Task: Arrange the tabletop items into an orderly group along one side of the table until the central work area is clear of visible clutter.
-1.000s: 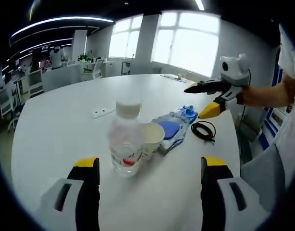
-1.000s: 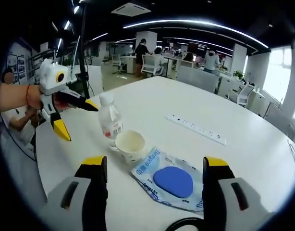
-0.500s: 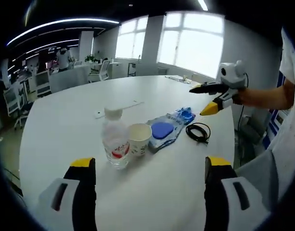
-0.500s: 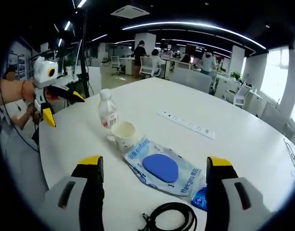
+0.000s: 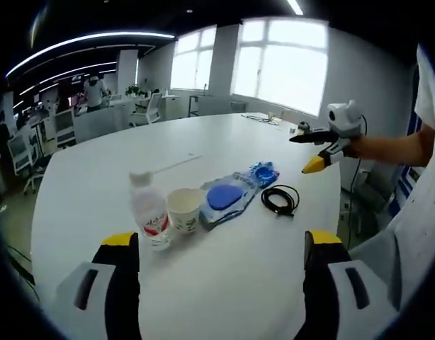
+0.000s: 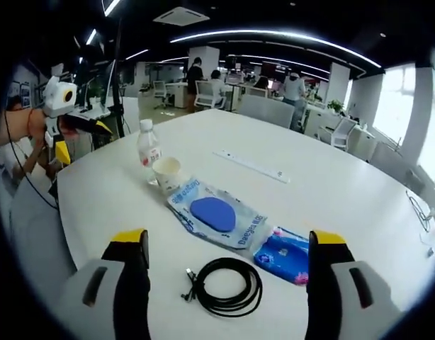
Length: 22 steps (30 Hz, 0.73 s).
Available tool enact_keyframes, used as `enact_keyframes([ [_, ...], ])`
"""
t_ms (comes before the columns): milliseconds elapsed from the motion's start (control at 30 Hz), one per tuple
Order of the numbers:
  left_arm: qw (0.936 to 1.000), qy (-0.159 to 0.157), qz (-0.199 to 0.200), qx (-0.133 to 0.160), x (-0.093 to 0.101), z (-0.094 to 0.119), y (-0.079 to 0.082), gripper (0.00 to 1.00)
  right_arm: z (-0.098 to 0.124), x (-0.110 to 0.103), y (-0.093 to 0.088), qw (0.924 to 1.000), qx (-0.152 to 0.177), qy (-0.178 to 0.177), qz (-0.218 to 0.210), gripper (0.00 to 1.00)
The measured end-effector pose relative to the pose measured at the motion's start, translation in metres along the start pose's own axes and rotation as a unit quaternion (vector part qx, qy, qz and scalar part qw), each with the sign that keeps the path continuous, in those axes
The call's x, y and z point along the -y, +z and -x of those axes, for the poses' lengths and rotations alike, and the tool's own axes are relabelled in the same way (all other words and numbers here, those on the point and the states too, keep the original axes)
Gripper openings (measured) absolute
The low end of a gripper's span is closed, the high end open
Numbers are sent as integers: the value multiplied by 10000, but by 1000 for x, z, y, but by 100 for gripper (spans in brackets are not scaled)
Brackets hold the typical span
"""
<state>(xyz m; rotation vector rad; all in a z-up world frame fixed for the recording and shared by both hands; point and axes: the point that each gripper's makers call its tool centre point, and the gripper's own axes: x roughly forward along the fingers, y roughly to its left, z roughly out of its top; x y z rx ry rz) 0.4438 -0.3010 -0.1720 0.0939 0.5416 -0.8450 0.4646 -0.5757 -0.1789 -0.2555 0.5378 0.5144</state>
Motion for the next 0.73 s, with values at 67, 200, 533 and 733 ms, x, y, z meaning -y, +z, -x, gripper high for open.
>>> enact_keyframes([
  [67,10000,-3,-5,-14,4,0,0,100,7,2,-6,10000,-12,-4,-41,97],
  [200,10000,0,-41,-29,12,0,-1,100,21,9,-18,9999,-61,-17,-90,98],
  [533,10000,-33,-3,-36,30,1,-5,100,51,19,-56,9989,-367,-25,-277,99],
  [733,9999,-87,-5,-96,42,0,-13,100,63,17,-69,9984,-436,-22,-354,99],
])
